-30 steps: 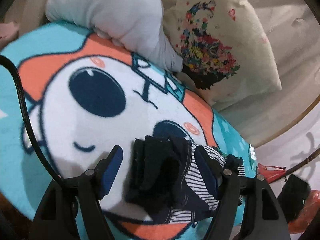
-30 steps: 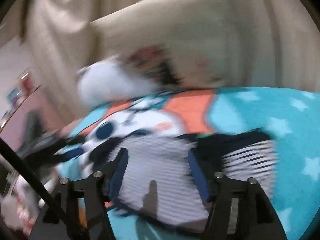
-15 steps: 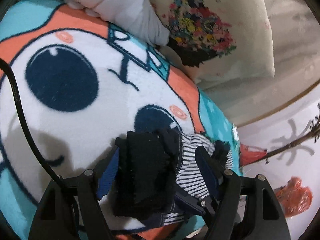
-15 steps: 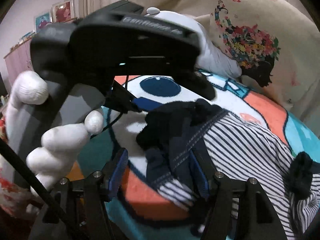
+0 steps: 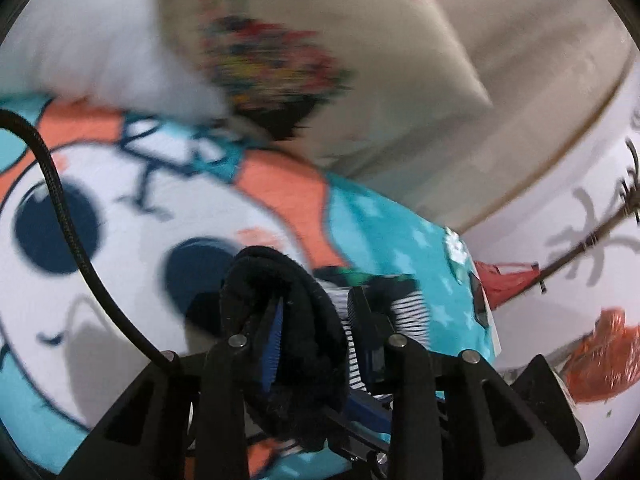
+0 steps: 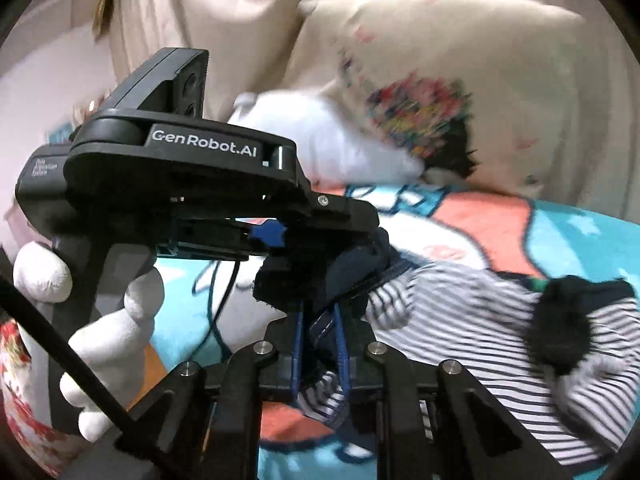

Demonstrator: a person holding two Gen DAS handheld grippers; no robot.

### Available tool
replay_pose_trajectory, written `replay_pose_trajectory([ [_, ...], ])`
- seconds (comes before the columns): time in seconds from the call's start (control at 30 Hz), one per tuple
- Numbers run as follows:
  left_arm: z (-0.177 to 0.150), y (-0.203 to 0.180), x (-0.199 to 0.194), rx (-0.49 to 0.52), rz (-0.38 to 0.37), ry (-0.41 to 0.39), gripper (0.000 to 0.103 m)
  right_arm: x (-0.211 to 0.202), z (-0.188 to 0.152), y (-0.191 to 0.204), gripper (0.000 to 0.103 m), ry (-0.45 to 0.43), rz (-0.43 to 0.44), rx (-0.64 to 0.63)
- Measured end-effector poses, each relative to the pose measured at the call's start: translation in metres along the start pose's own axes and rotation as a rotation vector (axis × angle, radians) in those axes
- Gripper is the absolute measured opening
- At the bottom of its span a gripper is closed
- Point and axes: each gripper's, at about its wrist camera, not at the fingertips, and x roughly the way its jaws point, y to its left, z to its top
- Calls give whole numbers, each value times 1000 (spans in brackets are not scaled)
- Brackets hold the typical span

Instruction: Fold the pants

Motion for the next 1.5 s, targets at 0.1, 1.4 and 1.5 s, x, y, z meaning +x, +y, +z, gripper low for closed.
replay_pose_trajectory([
  [0.1, 4, -43, 27, 72, -26, 39, 30, -36, 0, -26, 15, -58, -5, 88],
  [1.4, -51, -43, 40, 40, 29, -1, 58, -118, -32, -169, 19, -62, -215, 466],
  [1.5, -60, -44, 63, 46, 26, 56, 58, -116, -40, -174, 27, -6, -276, 467],
])
